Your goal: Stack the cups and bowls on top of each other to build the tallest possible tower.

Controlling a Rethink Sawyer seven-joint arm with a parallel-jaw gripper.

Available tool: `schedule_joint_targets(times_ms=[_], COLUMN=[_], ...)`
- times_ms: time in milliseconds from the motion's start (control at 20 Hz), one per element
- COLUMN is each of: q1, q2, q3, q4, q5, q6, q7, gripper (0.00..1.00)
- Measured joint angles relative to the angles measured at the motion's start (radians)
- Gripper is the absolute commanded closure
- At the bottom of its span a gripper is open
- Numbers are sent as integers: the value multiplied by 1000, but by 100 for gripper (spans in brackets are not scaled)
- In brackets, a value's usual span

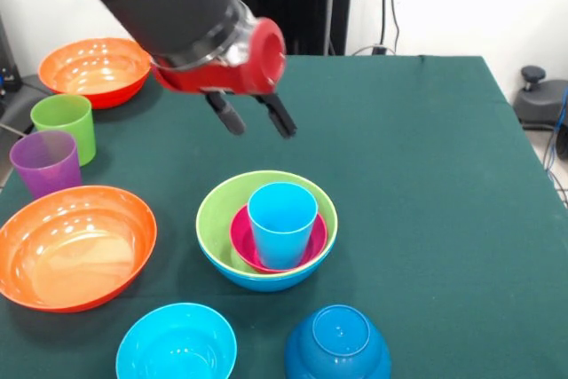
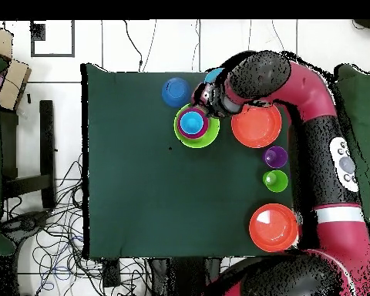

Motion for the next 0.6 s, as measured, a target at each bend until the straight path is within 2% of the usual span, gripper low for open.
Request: schedule_joint_targets(times_ms=[150, 250, 400, 600], q1=[19, 39, 50, 74], q2=[0, -3, -6, -12], q3=[0, 0, -1, -6], q4=[7, 38, 65, 147], q5=[-29, -66, -84, -120], q6=[-60, -167, -234, -380], q7=[0, 0, 0, 0], gripper=[0, 0, 0, 0])
